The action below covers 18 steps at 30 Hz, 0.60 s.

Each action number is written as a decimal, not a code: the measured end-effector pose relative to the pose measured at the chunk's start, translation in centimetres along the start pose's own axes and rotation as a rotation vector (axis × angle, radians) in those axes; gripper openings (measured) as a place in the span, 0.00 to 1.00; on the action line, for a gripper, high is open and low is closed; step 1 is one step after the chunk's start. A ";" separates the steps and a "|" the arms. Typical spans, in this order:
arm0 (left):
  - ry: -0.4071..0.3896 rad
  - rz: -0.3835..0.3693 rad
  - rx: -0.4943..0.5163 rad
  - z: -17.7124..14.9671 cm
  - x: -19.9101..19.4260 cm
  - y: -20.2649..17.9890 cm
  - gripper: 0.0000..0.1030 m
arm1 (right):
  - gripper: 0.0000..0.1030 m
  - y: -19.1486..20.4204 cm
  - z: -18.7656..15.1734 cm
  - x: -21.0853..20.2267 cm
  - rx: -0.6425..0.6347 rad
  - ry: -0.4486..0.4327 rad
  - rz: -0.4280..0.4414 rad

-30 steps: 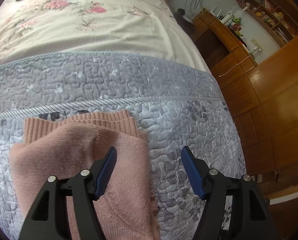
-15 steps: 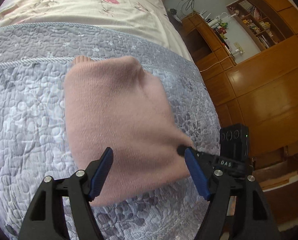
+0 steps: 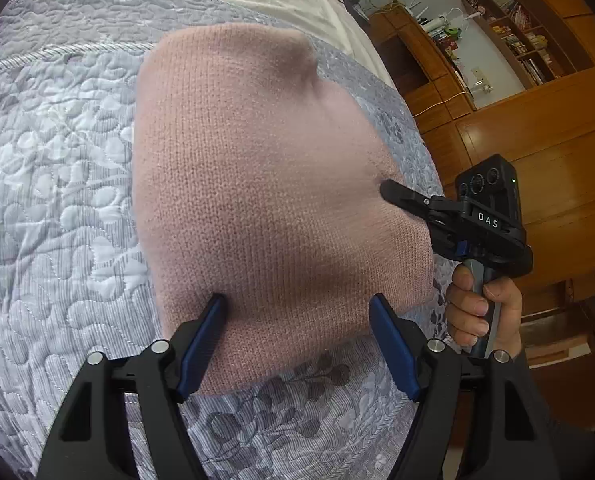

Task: Fold small clothes

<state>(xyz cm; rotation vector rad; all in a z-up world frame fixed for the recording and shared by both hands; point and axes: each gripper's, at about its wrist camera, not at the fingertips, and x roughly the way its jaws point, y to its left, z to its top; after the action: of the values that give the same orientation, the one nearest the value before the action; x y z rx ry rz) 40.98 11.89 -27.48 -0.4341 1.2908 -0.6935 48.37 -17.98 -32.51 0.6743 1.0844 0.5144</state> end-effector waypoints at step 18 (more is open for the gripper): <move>-0.044 -0.077 -0.031 8.7 -0.5 3.6 0.68 | 0.23 0.5 6.2 2.8 -0.124 0.041 0.009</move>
<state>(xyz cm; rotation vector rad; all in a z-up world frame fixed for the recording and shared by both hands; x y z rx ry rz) 50.11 14.08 -27.41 -0.5239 1.2497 -0.7259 55.10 -17.22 -32.00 0.5623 1.0787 0.6002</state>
